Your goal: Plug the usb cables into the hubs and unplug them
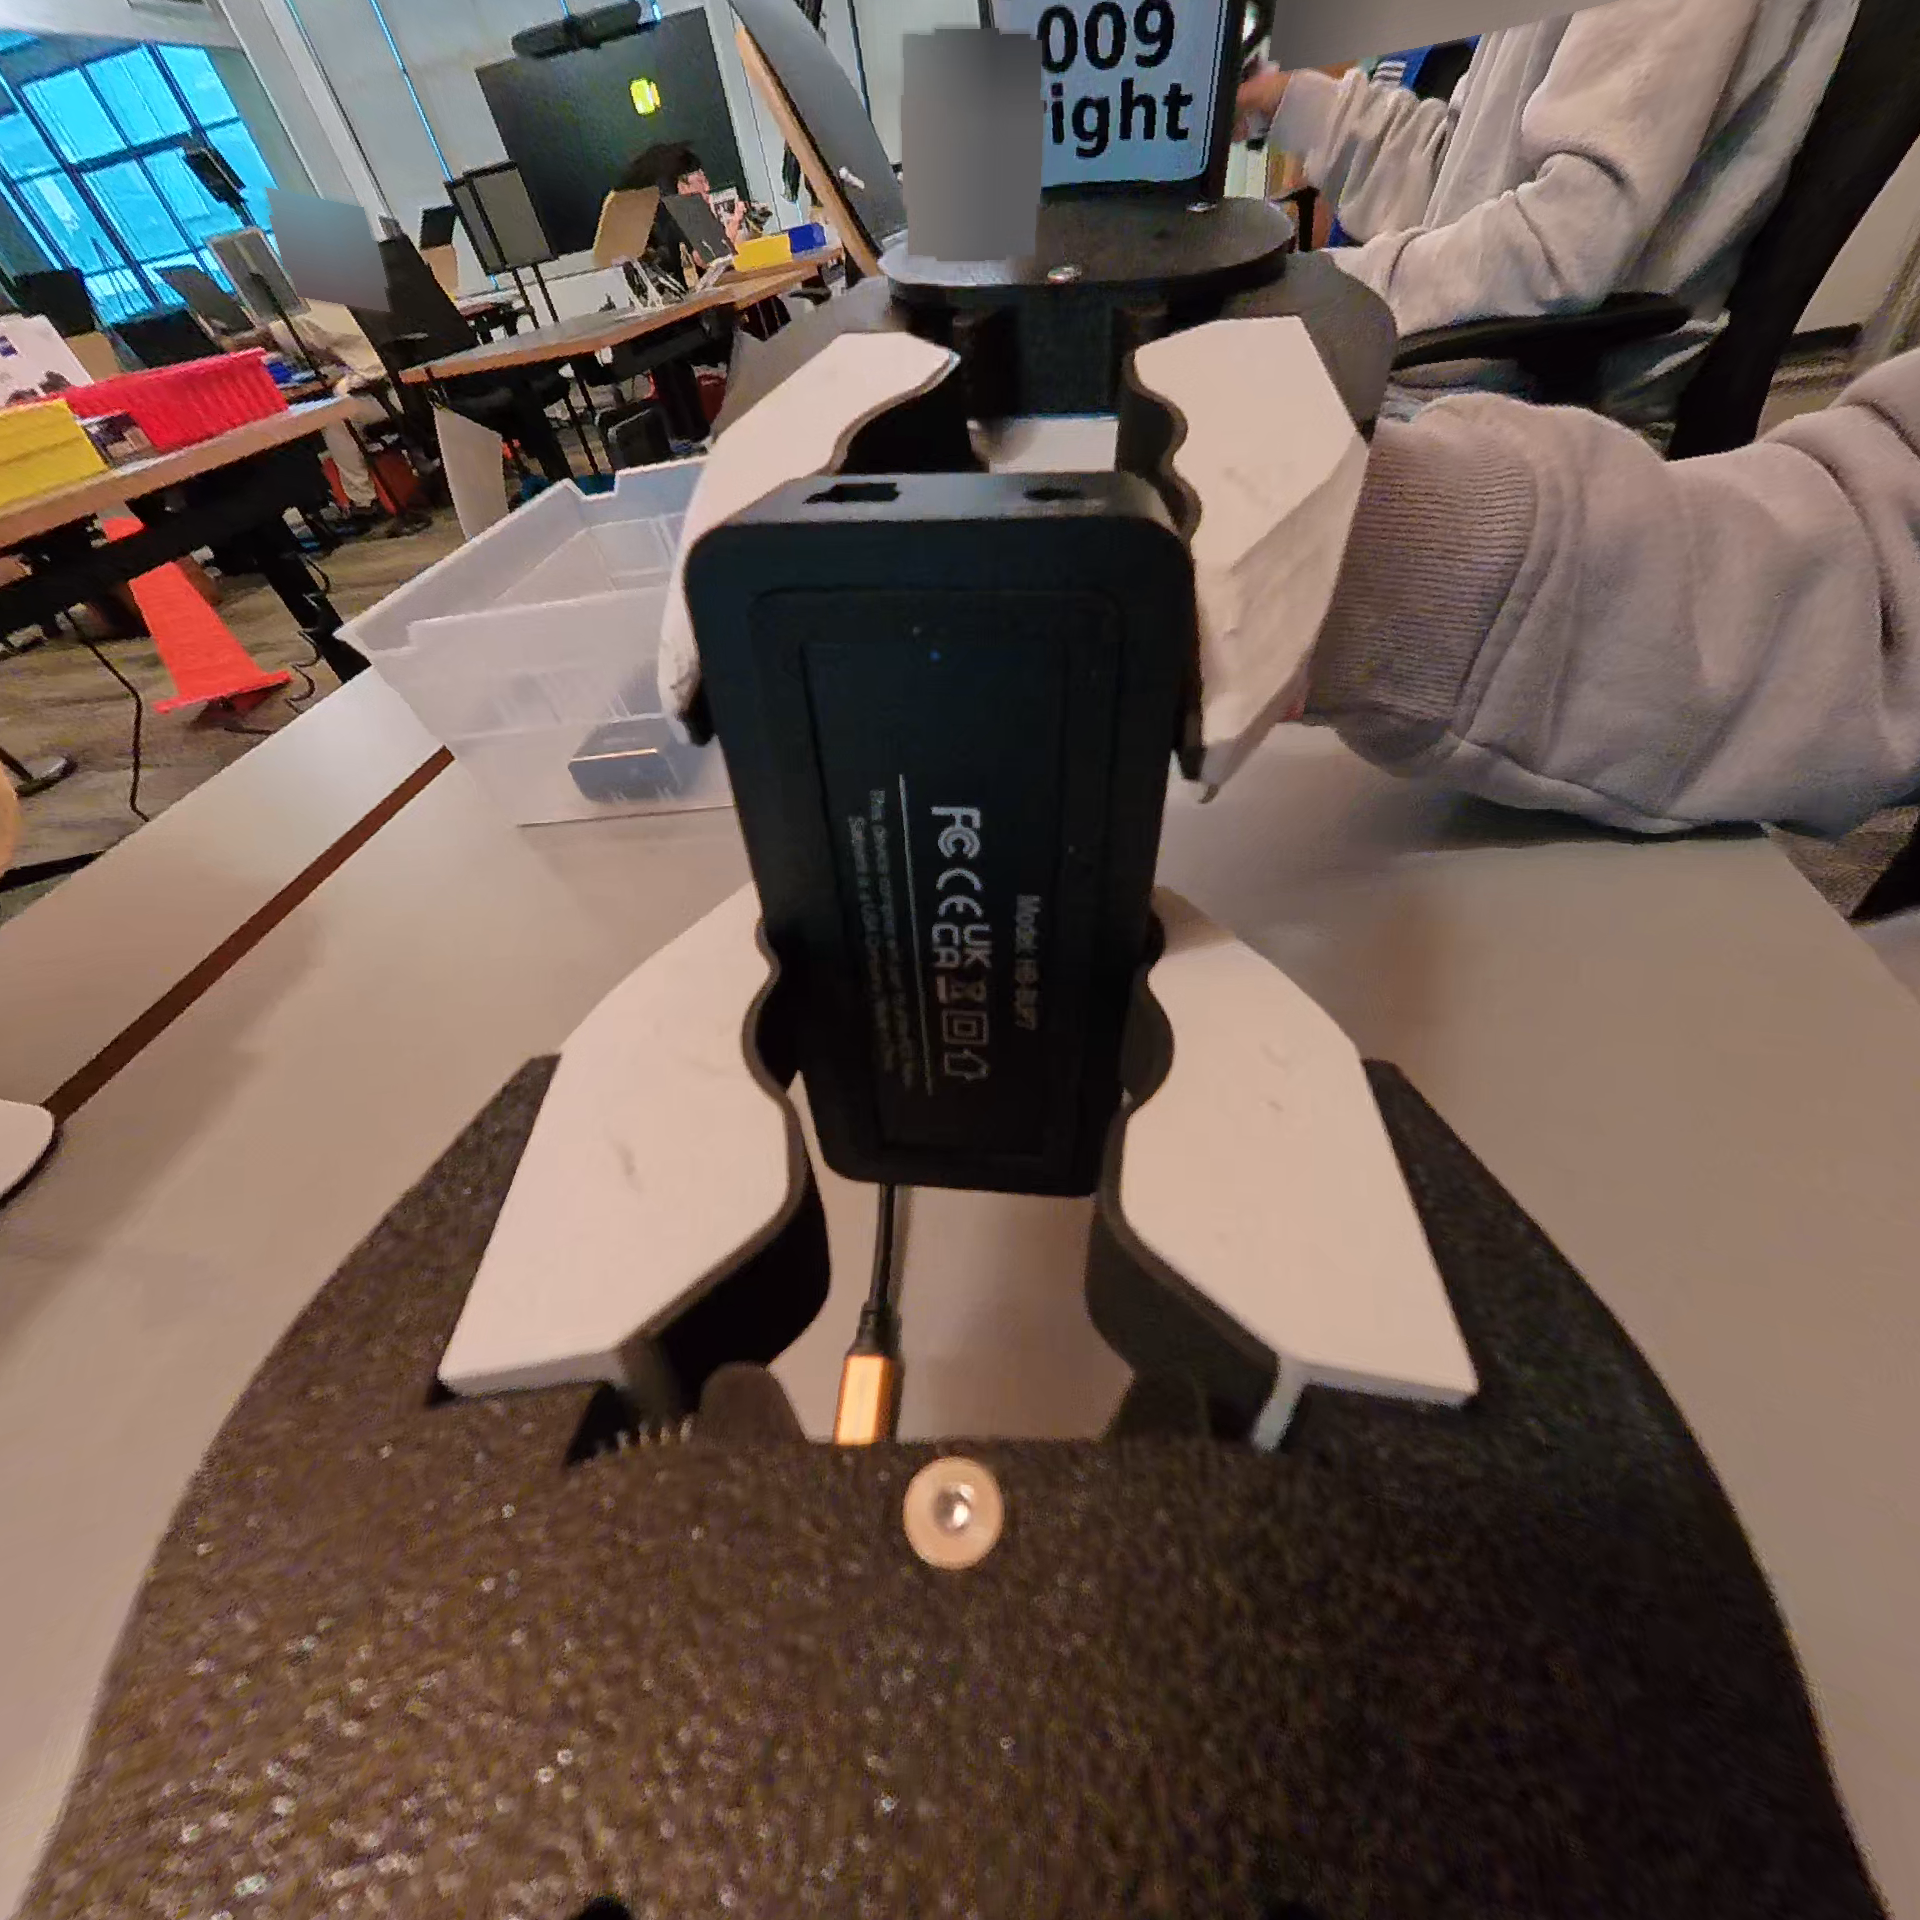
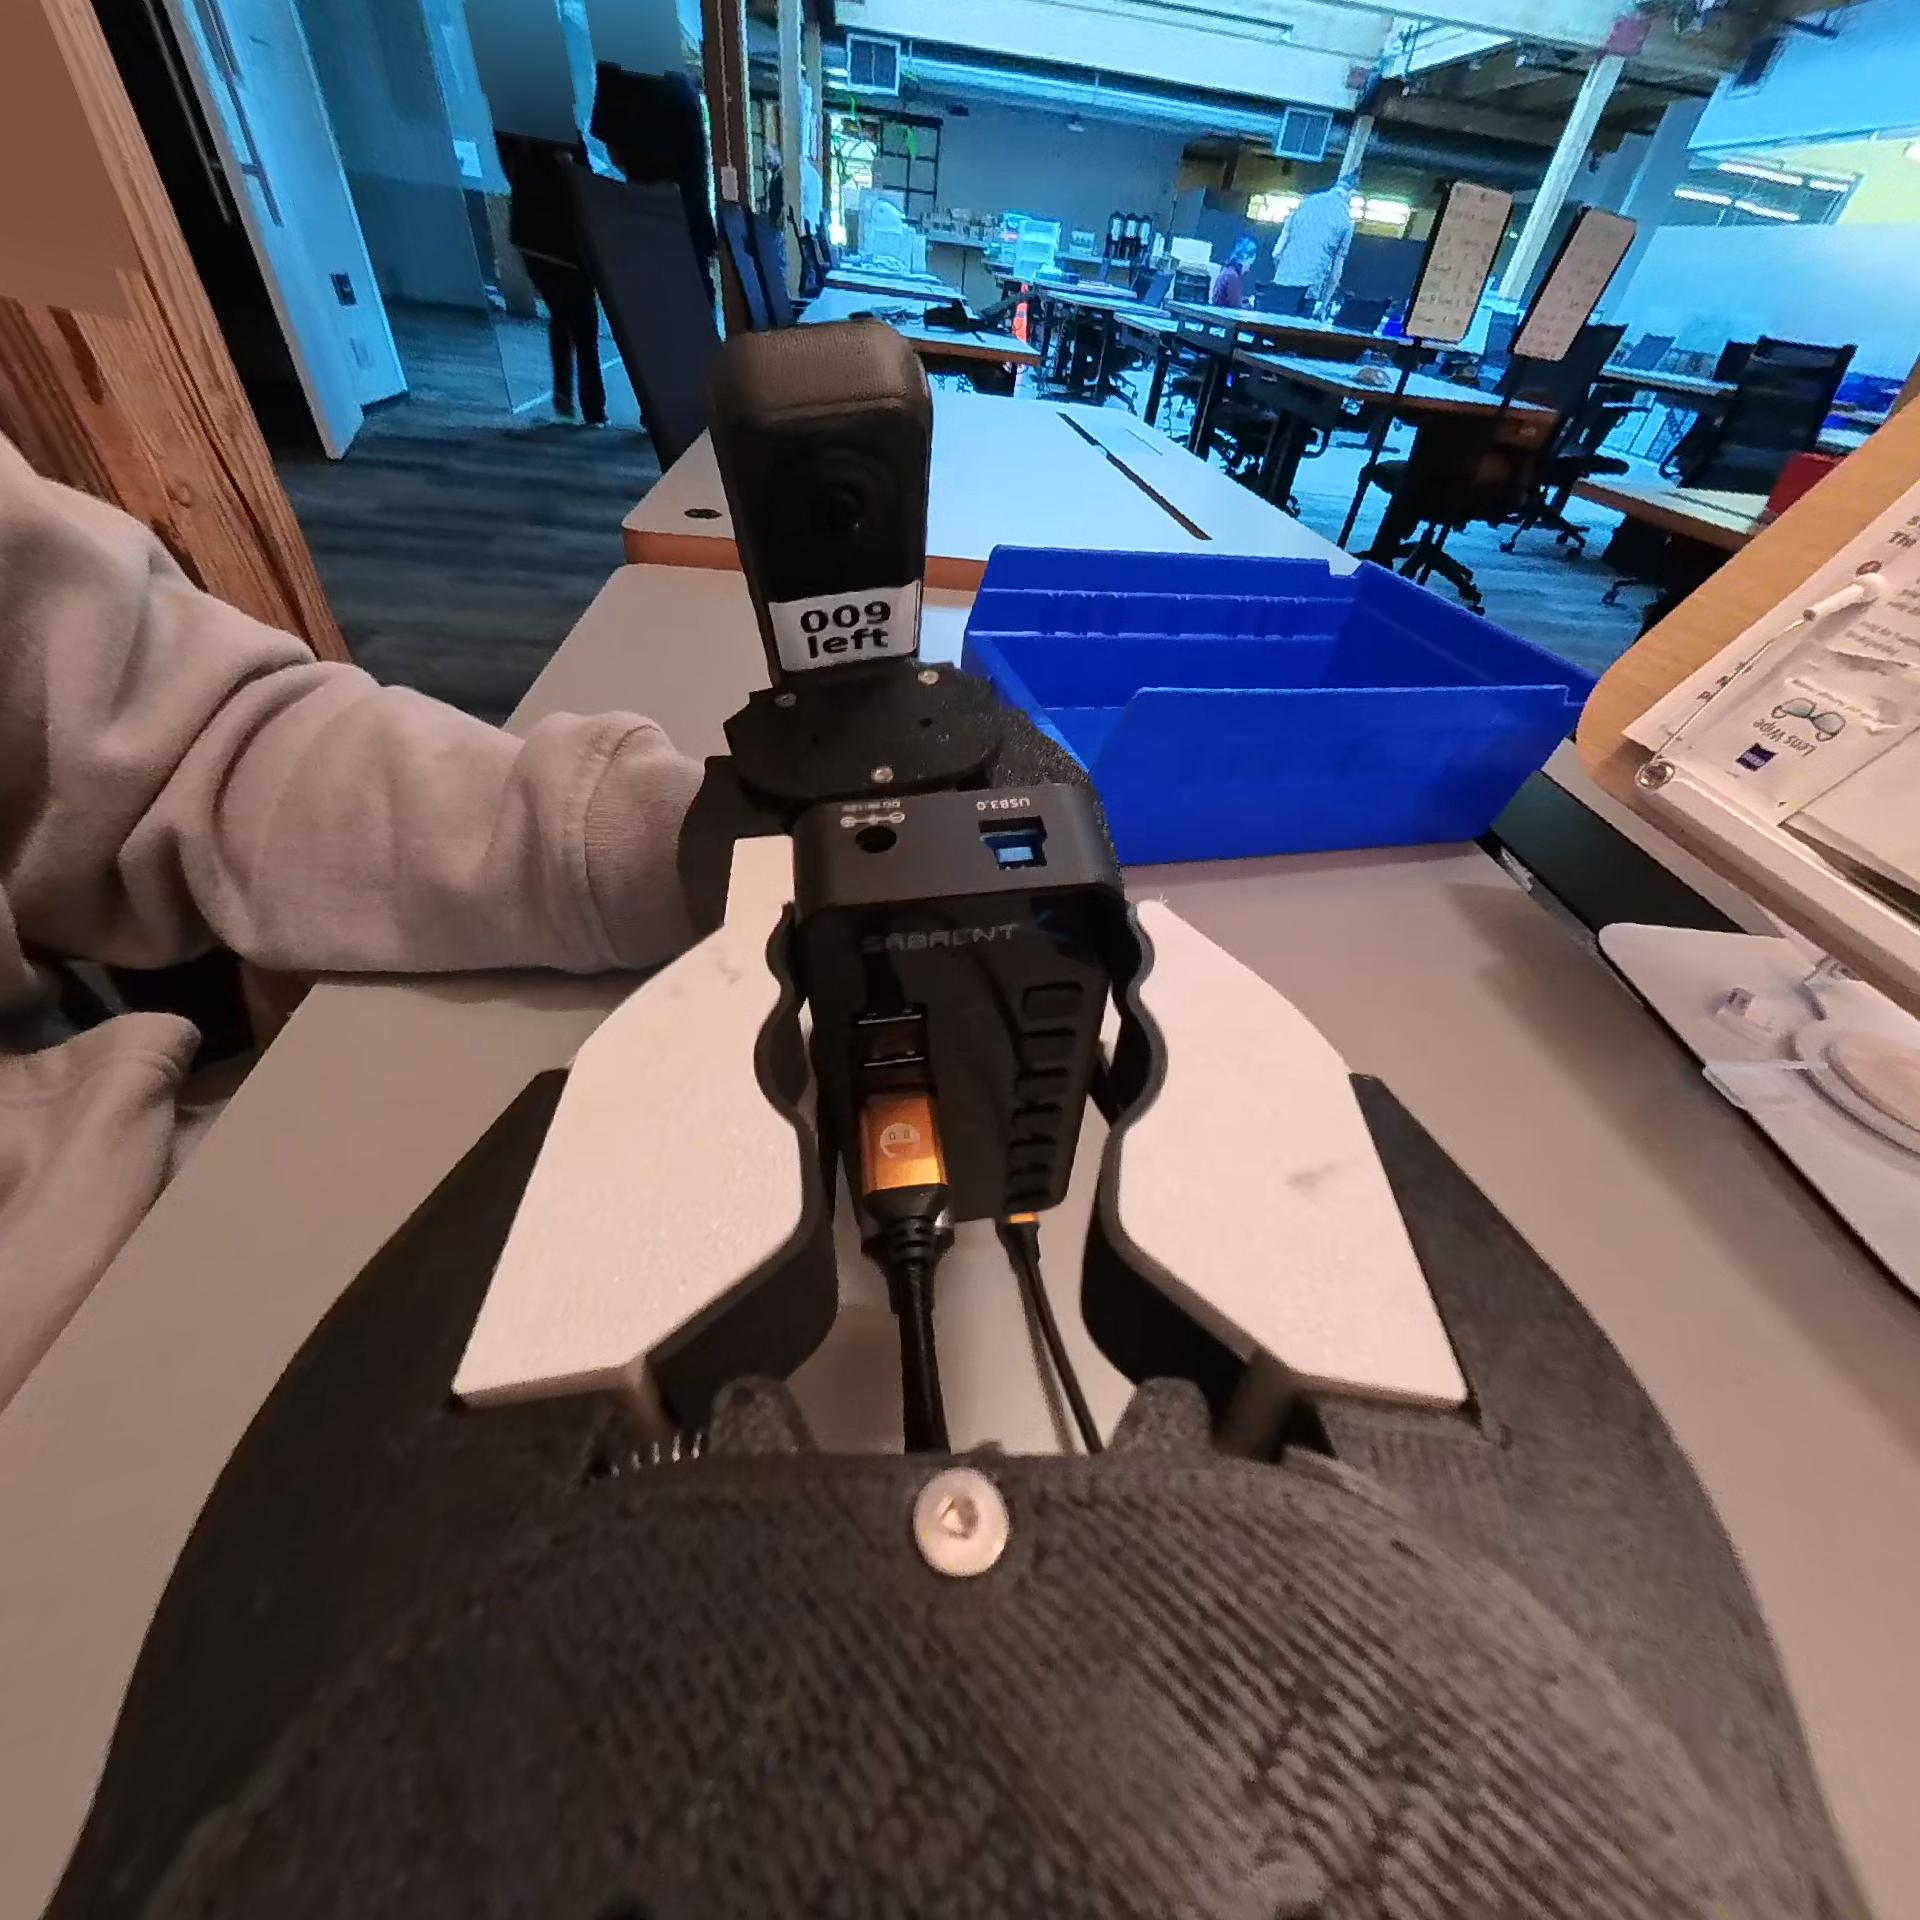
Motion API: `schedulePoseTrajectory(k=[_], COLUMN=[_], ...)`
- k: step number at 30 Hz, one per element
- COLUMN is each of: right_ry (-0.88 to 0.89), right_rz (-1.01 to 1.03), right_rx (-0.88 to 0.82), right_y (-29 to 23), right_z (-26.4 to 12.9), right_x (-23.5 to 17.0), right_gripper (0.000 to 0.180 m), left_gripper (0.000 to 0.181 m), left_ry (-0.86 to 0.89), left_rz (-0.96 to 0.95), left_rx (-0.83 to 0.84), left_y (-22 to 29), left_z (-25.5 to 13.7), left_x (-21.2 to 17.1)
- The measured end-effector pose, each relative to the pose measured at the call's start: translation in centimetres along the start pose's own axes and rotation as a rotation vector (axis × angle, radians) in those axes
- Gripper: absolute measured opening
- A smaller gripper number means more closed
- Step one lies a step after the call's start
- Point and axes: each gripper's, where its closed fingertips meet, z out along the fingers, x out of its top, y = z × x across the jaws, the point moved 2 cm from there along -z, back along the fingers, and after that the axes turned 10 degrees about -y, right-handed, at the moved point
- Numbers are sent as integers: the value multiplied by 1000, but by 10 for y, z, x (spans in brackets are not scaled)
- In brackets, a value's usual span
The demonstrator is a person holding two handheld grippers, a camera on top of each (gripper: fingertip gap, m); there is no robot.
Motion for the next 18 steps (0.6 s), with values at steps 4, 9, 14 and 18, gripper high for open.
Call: schedulePoseTrajectory(k=[4,9,14,18], right_ry=[-99,-43,-49,-78], right_rz=[-30,36,53,12], right_rx=[-63,-30,-16,27], right_y=[5,5,4,-1], right_z=[-9,-9,-4,-8], right_x=[-10,-8,-9,-8], right_gripper=[56,21,16,16], left_gripper=[61,60,60,60], left_ry=[52,182,181,193], left_rz=[-20,-70,-50,-38], left_rx=[18,55,61,18], left_y=[-6,-19,-19,-13], left_z=[-3,-23,-24,-24], left_x=[2,12,12,15])
